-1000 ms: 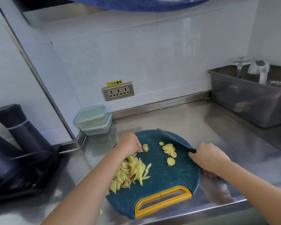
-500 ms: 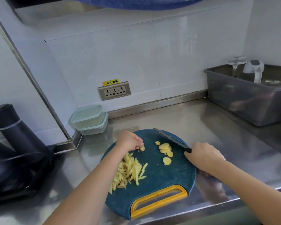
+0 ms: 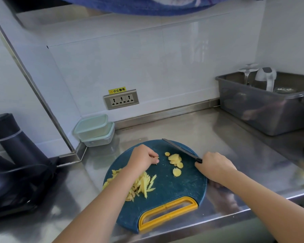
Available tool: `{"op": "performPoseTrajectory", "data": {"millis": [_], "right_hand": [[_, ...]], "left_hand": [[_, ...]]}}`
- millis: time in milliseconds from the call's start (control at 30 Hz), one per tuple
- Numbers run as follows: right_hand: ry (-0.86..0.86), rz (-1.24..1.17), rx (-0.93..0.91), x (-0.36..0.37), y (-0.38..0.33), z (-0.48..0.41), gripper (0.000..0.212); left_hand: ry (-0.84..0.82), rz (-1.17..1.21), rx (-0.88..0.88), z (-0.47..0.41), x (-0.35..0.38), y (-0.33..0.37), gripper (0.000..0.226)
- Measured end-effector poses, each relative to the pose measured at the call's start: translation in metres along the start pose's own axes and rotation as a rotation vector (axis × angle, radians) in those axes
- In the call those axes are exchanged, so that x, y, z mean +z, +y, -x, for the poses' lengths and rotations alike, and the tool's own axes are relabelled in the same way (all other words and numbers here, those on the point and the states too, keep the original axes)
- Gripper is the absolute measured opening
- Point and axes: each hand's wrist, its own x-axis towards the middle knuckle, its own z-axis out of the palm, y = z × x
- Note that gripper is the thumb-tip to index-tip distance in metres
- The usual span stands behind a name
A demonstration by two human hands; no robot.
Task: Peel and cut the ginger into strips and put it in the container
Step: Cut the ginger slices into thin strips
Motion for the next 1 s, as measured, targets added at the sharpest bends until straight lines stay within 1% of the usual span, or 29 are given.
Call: {"op": "performPoseTrajectory", "data": {"millis": [167, 300, 433, 567, 633, 700, 767, 833, 933, 1000], "right_hand": [[-0.044, -0.063, 0.029, -0.007, 0.001, 0.004, 0.035], [-0.083, -0.138, 0.053, -0.012, 0.006, 0.012, 0.039], [-0.068, -0.128, 0.065, -0.010, 0.009, 0.016, 0.037], [-0.062, -0.143, 0.063, -0.008, 0.007, 0.016, 0.033], [-0.047, -0.150, 0.066, -0.008, 0.005, 0.016, 0.030], [-0.030, -0.146, 0.063, -0.007, 0.003, 0.013, 0.029], [-0.034, -0.136, 0.055, -0.007, 0.001, 0.010, 0.031], [-0.048, -0.121, 0.039, -0.006, -0.001, 0.006, 0.033], [-0.035, -0.080, 0.020, -0.003, -0.003, 0.001, 0.032], [-0.025, -0.052, 0.016, -0.001, -0.003, 0.000, 0.030]], "left_hand": [[-0.038, -0.141, 0.013, 0.008, 0.010, 0.016, 0.030], [0.007, -0.220, 0.003, 0.013, 0.010, 0.020, 0.028], [0.024, -0.264, 0.013, 0.019, 0.014, 0.020, 0.022], [-0.038, -0.285, 0.001, 0.016, 0.012, 0.027, 0.017], [-0.046, -0.265, 0.012, 0.014, 0.009, 0.025, 0.011], [-0.045, -0.207, 0.029, 0.012, 0.007, 0.020, 0.013], [-0.055, -0.164, 0.045, 0.013, 0.004, 0.016, 0.013], [-0.053, -0.125, 0.041, 0.011, -0.001, 0.014, 0.007], [0.013, -0.046, 0.018, 0.004, -0.020, 0.011, 0.004], [0.052, -0.016, -0.006, -0.002, -0.033, 0.007, 0.009]]}}
